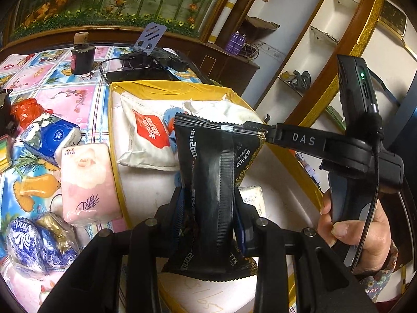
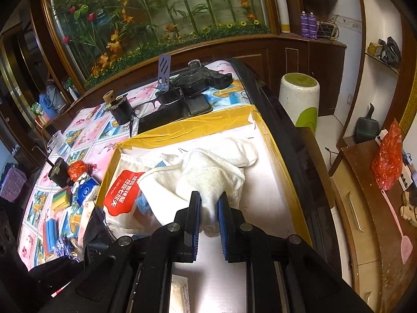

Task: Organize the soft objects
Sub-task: 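Carry the black bag and white cloth over the box and open both grippers, then grasp the red-and-blue sponge pack with left gripper while right grasps the blue-white candy bag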

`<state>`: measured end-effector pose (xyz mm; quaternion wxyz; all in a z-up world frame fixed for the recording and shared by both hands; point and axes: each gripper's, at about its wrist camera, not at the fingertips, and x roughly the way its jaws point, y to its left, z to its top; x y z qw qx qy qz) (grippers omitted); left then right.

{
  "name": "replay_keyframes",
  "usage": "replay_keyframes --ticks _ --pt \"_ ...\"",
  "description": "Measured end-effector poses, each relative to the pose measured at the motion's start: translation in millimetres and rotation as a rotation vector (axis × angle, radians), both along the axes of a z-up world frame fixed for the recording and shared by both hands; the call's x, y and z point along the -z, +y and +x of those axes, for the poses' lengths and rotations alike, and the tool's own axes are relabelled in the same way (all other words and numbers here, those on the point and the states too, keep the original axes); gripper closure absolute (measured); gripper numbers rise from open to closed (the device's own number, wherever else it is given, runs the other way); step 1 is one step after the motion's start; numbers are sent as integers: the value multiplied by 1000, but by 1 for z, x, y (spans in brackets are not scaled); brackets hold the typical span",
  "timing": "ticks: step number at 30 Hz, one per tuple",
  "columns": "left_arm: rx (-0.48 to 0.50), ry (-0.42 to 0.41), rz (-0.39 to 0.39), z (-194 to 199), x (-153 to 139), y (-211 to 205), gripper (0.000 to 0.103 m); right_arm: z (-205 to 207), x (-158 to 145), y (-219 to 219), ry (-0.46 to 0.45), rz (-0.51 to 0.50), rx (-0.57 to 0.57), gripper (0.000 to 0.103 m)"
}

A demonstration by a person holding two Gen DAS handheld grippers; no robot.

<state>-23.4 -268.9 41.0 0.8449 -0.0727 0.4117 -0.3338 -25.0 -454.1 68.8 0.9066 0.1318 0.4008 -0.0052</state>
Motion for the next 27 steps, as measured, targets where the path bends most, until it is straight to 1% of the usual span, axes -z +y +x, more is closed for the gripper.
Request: replay_keyframes --ticks 1,3,5,6,7,8,9,11,12,14,15,18,22,25,27 --pt "1 2 2 0 0 0 71 0 0 0 1 3 1 88" --pt "3 2 4 0 1 -1 71 0 0 -2 2 14 10 84" --pt "7 1 3 -1 0 -2 71 0 -1 -4 -1 25 20 74" --pt "11 1 2 -1 0 -2 71 -1 -2 -5 -6 29 27 71" --pt "13 0 1 -1 0 -2 69 -2 -3 -5 -11 32 31 65" --pt "17 -3 -2 -2 -1 -2 67 -2 -5 -6 -19 35 33 62" --pt "21 -9 -4 -3 -2 -3 65 -3 -6 -7 -27 38 36 61" --pt "22 -28 -11 -6 -5 -2 56 -4 -7 -7 -32 42 39 61" --pt "22 -39 -16 -8 -7 -2 54 -4 -7 -8 -35 48 39 61" --pt "22 -65 -28 -11 -11 -1 45 -5 -9 -9 -44 58 40 61" --pt "21 -77 -30 -12 -13 0 43 -6 -10 -9 -49 61 42 61" --pt "17 -112 -23 -17 -16 0 42 -8 -12 -10 -66 76 42 61" --pt "17 -119 -17 -16 -17 -1 42 -10 -16 -8 -91 94 28 59" --pt "10 -113 -21 -14 -17 1 42 -13 -19 -6 -120 98 17 50" --pt "2 -113 -22 -13 -17 3 42 -15 -22 -4 -137 98 12 50"
